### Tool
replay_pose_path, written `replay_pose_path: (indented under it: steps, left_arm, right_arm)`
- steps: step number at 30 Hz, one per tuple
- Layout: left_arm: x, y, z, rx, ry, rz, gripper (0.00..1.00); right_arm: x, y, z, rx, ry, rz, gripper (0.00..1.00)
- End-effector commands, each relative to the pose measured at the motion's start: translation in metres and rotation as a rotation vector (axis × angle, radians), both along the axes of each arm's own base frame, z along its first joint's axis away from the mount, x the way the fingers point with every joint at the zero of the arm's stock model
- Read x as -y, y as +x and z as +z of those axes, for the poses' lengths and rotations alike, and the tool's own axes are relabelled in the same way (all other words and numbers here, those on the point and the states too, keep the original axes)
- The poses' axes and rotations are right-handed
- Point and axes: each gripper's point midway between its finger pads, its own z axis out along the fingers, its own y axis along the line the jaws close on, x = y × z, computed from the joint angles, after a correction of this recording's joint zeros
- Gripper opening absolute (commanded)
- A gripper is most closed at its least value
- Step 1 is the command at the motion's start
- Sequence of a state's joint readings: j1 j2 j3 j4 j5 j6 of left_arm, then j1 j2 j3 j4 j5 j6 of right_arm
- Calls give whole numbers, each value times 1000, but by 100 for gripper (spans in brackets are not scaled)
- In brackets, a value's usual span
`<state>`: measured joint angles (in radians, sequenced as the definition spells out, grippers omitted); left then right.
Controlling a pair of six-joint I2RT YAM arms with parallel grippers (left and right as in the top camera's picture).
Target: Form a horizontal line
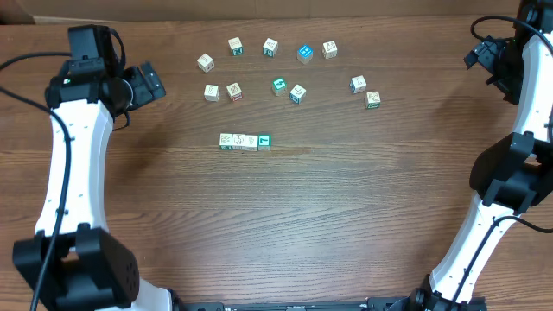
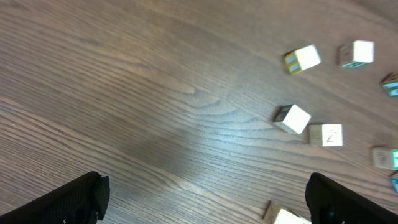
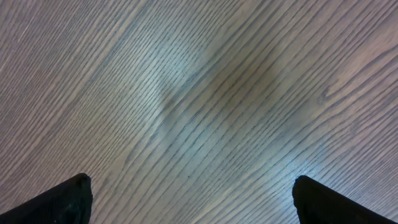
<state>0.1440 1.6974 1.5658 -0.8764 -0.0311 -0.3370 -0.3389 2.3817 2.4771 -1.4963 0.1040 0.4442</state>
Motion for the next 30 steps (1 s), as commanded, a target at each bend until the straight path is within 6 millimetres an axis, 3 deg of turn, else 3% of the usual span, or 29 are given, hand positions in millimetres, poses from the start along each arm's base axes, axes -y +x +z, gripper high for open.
replay_pose_path:
  steps: [1, 7, 10, 13, 15, 19, 30]
  left_arm:
    - [3, -6, 31, 74, 11, -1, 100]
    - [4, -18, 69, 167, 24, -1, 99]
    - [5, -22, 77, 188, 27, -1, 99]
    - [6, -31, 73, 179, 26, -1, 100]
    - [8, -43, 59, 147, 21, -1, 100]
    - [13, -77, 8, 25, 4, -1, 99]
    - [32, -210, -141, -379, -52, -4, 100]
  right_arm:
    - [2, -1, 7, 14, -8, 0, 100]
    - [2, -1, 7, 14, -8, 0, 100]
    - [2, -1, 7, 14, -9, 0, 100]
    - [2, -1, 7, 14, -9, 0, 100]
    - [2, -1, 7, 14, -9, 0, 100]
    - [2, -1, 7, 14, -8, 0, 100]
    - [2, -1, 7, 14, -8, 0, 100]
